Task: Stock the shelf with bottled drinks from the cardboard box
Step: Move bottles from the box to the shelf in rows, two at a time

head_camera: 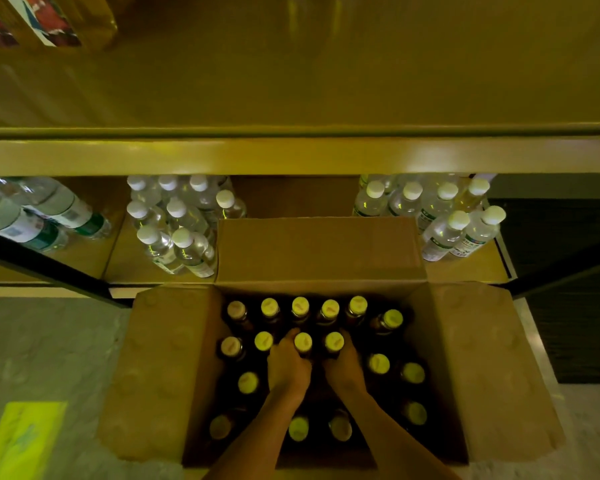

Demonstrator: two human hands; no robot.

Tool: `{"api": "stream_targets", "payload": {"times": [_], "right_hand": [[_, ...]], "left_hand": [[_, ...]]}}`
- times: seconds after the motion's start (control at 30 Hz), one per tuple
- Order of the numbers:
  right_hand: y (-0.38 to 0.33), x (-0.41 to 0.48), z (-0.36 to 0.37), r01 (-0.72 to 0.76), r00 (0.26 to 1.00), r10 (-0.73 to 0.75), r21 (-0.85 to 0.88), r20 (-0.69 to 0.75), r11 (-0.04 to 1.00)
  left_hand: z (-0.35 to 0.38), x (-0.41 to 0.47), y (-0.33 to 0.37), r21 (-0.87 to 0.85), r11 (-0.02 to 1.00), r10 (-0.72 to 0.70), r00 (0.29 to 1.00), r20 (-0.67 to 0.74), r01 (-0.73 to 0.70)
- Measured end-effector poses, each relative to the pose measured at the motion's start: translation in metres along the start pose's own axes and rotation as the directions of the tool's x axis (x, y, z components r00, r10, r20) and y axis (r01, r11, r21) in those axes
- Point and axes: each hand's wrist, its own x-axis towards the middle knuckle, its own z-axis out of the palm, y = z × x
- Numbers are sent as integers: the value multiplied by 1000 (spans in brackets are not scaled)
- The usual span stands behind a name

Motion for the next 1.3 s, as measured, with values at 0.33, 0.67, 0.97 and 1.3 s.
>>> {"api": "stream_targets", "payload": {"times": [0.33, 0.67, 0.97, 1.3], "right_hand": [[-14, -25, -21, 111, 993, -103, -152, 54, 982], [-107, -101, -81, 349, 933, -361, -225, -13, 910], [-199, -184, -137, 597, 775, -621, -184, -119, 781], [-337, -224, -191, 734, 549, -800, -319, -241, 599]], "left_hand": [[-18, -20, 6, -125, 992, -5, 1000, -31, 1], [-103, -75, 72, -368, 907, 184, 979, -85, -203], [-211, -140, 166, -416, 754, 466, 861, -207, -508], [-312, -156, 274, -341, 620, 620, 707, -339, -707]]}}
